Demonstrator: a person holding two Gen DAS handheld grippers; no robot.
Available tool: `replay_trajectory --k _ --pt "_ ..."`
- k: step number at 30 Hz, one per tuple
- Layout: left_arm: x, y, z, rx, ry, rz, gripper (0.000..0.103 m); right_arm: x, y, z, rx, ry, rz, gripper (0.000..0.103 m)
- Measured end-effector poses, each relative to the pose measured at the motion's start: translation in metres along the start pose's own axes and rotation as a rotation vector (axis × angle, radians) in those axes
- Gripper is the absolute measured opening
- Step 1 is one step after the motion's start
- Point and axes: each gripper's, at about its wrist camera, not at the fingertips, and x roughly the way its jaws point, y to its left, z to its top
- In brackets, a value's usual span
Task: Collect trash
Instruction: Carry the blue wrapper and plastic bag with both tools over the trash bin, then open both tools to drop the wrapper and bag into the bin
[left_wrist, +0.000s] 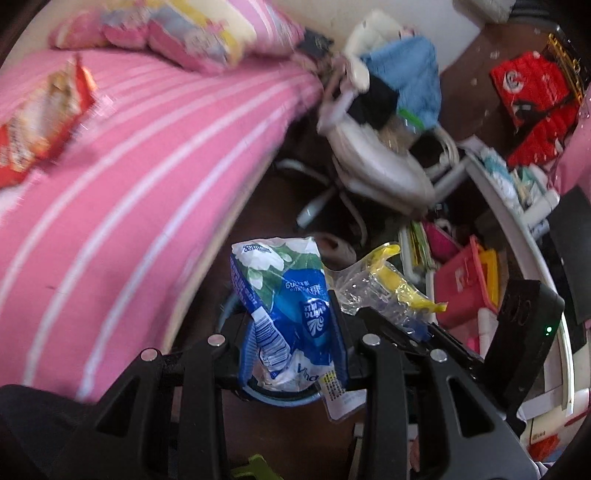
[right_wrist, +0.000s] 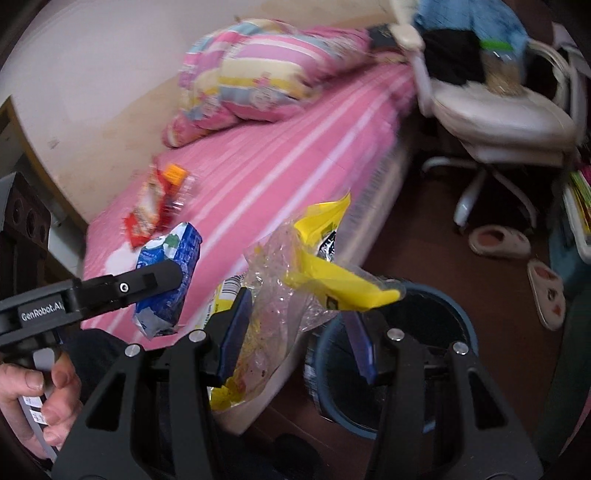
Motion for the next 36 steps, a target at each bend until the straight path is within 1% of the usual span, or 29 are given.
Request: replay_trajectory --k 6,7,11,13,14,20,22,23,24,25,27,29,32,36 --pt "0.072 -0.009 -0.003 0.028 0.175 -0.007 0.032 0.029 -0.047 -0.023 0.071 0.094 -0.082 0.051" --pt "0.080 -0.010 -0.004 0.039 0.191 -0.006 0.032 0.034 -0.053 -0.025 0.080 0.109 -0.092 0.051" --pt "0.124 -0.015 -0.007 0.075 0.307 -0.013 0.032 0.053 -0.071 -0.035 0.105 0.158 -0.133 0.051" --pt "0.140 -0.016 -0.010 0.078 0.353 -0.014 0.032 0.062 -0.080 -0.039 0.113 0.185 -0.153 0.051" --pt "0.148 -0.015 -0.012 0.070 0.382 -0.026 0.032 0.066 -0.083 -0.040 0.117 0.195 -0.162 0.051" --pt "0.181 -0.016 -0.015 0.045 0.470 -0.041 0.033 0.086 -0.102 -0.048 0.140 0.247 -0.206 0.051" --pt "0.189 -0.016 -0.017 0.048 0.487 -0.038 0.036 0.088 -0.104 -0.048 0.143 0.251 -0.216 0.054" --pt "0.192 -0.017 -0.017 0.047 0.493 -0.028 0.047 0.088 -0.105 -0.047 0.143 0.252 -0.225 0.056" --pt "0.193 -0.016 -0.017 0.045 0.496 -0.018 0.066 0.088 -0.106 -0.047 0.144 0.254 -0.239 0.065" --pt "0.194 -0.017 -0.016 0.044 0.488 -0.004 0.070 0.087 -0.107 -0.047 0.147 0.251 -0.254 0.070" --pt "0.192 -0.019 -0.013 0.048 0.464 -0.002 0.074 0.084 -0.110 -0.045 0.157 0.235 -0.270 0.072" --pt "0.192 -0.019 -0.012 0.034 0.461 -0.016 0.077 0.081 -0.111 -0.045 0.164 0.232 -0.280 0.074" --pt "0.190 -0.019 -0.010 0.022 0.458 -0.024 0.078 0.075 -0.112 -0.043 0.168 0.220 -0.290 0.077" --pt "0.179 -0.011 -0.008 -0.014 0.433 -0.030 0.080 0.065 -0.105 -0.041 0.155 0.206 -0.287 0.077"
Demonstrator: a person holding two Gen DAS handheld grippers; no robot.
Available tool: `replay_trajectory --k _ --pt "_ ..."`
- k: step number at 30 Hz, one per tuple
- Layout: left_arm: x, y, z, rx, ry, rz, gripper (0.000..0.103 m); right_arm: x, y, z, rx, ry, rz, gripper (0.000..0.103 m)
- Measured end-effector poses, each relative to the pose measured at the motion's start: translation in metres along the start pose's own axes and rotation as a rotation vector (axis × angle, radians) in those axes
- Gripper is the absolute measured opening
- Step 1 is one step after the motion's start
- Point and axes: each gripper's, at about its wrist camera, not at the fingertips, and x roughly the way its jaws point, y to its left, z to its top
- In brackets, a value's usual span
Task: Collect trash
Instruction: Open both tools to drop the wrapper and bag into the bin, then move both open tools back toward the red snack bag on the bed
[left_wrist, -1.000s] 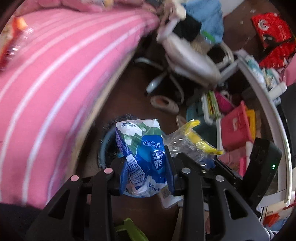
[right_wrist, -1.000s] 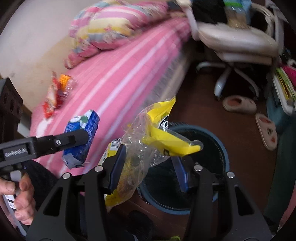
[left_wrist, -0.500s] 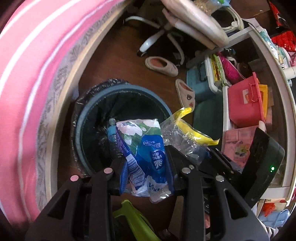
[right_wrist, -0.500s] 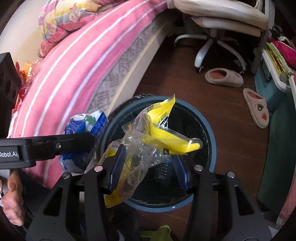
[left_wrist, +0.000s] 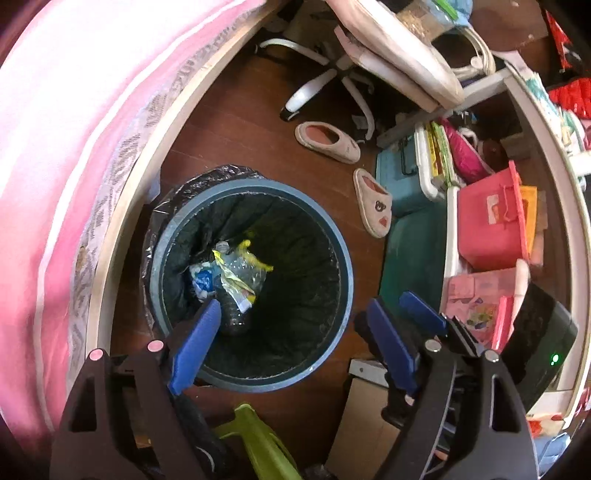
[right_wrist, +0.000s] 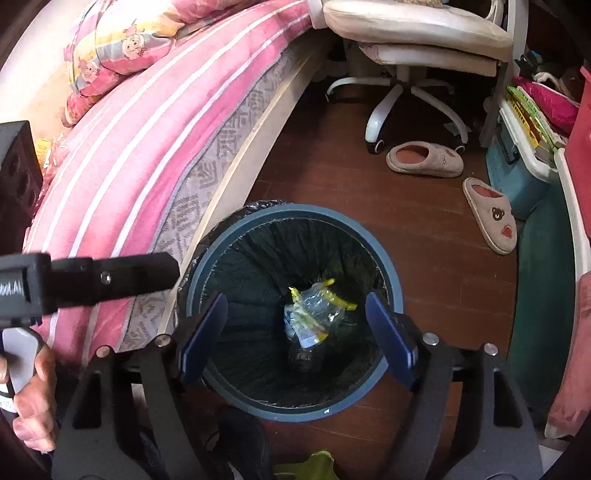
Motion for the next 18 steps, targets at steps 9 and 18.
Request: replay_trajectory --k 9,18 --pt "-0.040 0.018 -0.015 -0.056 -0.090 0.001 0.081 -0.031 0.023 -0.002 -0.027 -0.050 0.040 0.078" --pt "-0.099 0.040 -0.037 -0.153 -0.238 -0.058 0.081 -0.074 0.067 -0.001 -0.113 -0.119 0.081 0.079"
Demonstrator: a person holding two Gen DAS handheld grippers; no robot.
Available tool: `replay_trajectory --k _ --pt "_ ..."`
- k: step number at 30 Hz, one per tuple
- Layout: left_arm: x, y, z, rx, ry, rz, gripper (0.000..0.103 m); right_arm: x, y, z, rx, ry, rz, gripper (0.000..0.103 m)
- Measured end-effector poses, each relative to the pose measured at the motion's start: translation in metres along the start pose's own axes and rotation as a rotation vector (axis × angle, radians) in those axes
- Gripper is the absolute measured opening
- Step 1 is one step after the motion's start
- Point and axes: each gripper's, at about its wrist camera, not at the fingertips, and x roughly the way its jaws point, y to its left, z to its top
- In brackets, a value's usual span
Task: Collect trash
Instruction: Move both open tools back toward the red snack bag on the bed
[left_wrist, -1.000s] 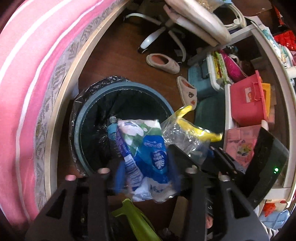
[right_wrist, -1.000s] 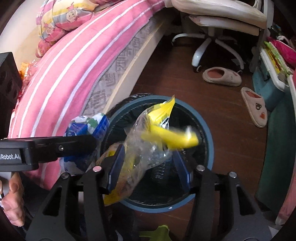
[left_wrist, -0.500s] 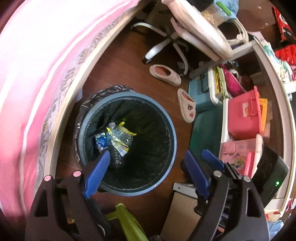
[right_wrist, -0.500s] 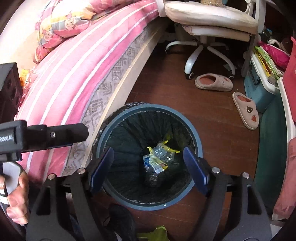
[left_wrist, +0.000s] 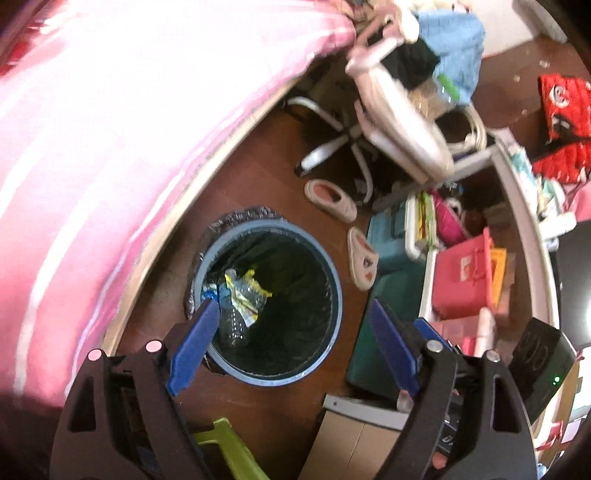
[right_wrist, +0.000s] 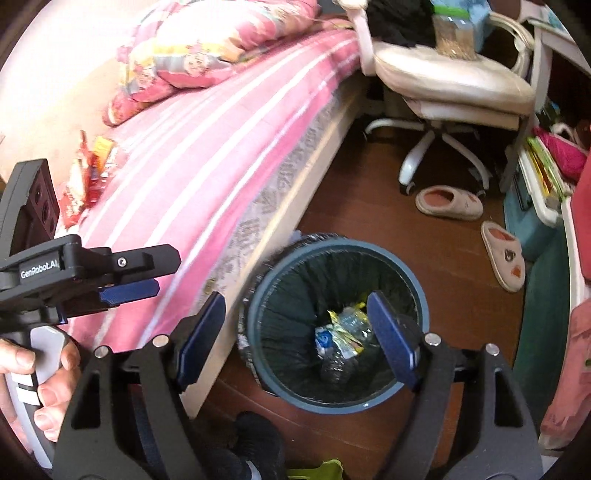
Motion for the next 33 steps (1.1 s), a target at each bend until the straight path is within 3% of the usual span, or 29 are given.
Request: replay_trajectory --k 7,15,19,26,33 --pt "-0.046 0.007 -0.010 -0.035 -0.121 -0.024 0.084 -0.027 0.042 0.008 -0.078 -0.046 0.039 0.081" --pt "-0.123 0.014 -0.025 -0.087 -0.370 -0.135 0.085 -0.061 0.102 0.019 -0.173 -0.112 0.122 0.082" --pt "-0.170 0.027 -0.031 -0.102 -0.476 -0.147 0.085 -0.075 0.134 0.027 -0.204 -0.152 0.178 0.083" --pt "-0.259 0.086 -0.041 -0.148 -0.637 -0.064 0.085 -0.081 0.200 0.046 -0.261 -0.217 0.281 0.088" --pt "-0.292 0.172 -0.047 -0.268 -0.671 0.084 0.085 -0.050 0.260 0.065 -0.314 -0.208 0.313 0.089"
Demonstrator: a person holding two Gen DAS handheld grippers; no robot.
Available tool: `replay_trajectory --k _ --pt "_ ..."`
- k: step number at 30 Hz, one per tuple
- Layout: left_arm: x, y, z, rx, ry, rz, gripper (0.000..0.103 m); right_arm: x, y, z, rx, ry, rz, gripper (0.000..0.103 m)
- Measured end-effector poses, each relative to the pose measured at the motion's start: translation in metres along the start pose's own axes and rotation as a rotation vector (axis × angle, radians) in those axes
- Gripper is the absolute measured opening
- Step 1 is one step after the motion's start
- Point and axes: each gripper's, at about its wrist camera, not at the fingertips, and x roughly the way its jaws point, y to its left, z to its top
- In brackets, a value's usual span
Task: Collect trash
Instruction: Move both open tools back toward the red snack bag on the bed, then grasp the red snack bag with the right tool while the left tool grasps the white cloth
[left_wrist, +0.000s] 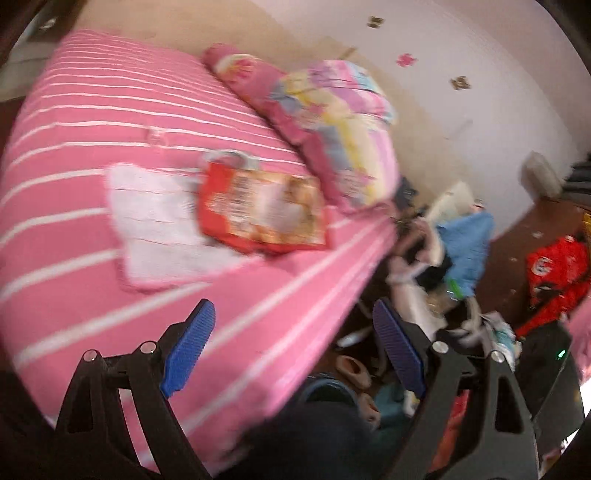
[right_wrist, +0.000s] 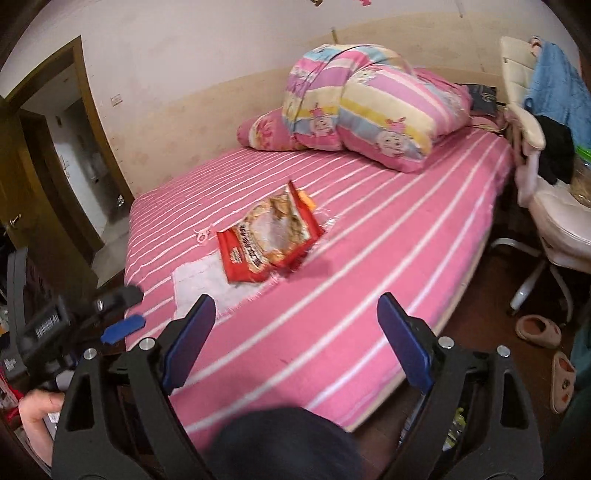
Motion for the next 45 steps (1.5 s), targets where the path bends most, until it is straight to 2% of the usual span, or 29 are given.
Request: replay_trajectory --k 4,9,15,17,19,21,23,25,27,28,30,34,35,36,37,39,42,45 --pt "0.011 0.042 0.011 -0.033 0.014 0.081 0.085 0.038 0.008 0.008 0.020 -0.009 0.016 0.091" --pt "0.037 0.083 0.023 -0.056 0.059 0.180 0.085 0.088 0.005 0.010 0.095 0.023 0.044 0.091" --pt "0.078 0.109 0.026 -0.093 0.165 0.230 0.083 0.138 -0.001 0.012 0.143 0.051 0.066 0.091" --pt "0.087 0.111 0.030 -0.089 0.165 0.228 0.083 0.158 -0.006 0.014 0.165 0.069 0.072 0.091" --pt "0.094 0.108 0.035 -0.069 0.163 0.225 0.076 0.173 -0.010 0.015 0.179 0.082 0.065 0.091" --pt "0.105 0.108 0.039 -0.061 0.174 0.228 0.065 0.187 -0.014 0.018 0.195 0.094 0.054 0.091" --pt "0.112 0.108 0.043 -0.063 0.169 0.240 0.061 0.197 -0.019 0.022 0.207 0.101 0.046 0.091" --pt "0.116 0.104 0.046 -0.053 0.165 0.248 0.050 0.206 -0.022 0.026 0.214 0.098 0.036 0.091" --pt "0.124 0.104 0.048 -0.054 0.174 0.245 0.035 0.214 -0.023 0.032 0.202 0.083 0.029 0.091" --pt "0.127 0.104 0.048 -0.055 0.178 0.246 0.033 0.218 -0.024 0.033 0.198 0.080 0.025 0.091" --pt "0.132 0.104 0.049 -0.052 0.179 0.247 0.024 0.226 -0.025 0.037 0.194 0.078 0.024 0.091" --pt "0.136 0.103 0.049 -0.053 0.178 0.249 0.016 0.236 -0.027 0.043 0.202 0.069 0.030 0.089" --pt "0.137 0.103 0.049 -0.055 0.179 0.244 0.014 0.238 -0.027 0.045 0.195 0.068 0.036 0.083" --pt "0.137 0.103 0.049 -0.056 0.179 0.242 0.013 0.239 -0.026 0.046 0.189 0.071 0.045 0.070" --pt "0.137 0.103 0.049 -0.056 0.179 0.240 0.013 0.242 -0.025 0.046 0.178 0.081 0.055 0.064" --pt "0.137 0.102 0.050 -0.056 0.176 0.238 0.010 0.243 -0.023 0.047 0.161 0.094 0.062 0.038" --pt "0.136 0.100 0.049 -0.057 0.169 0.232 0.007 0.241 -0.019 0.049 0.145 0.087 0.089 0.024" --pt "0.131 0.095 0.049 -0.037 0.150 0.232 0.005 0.230 -0.012 0.049 0.117 0.043 0.105 0.016"
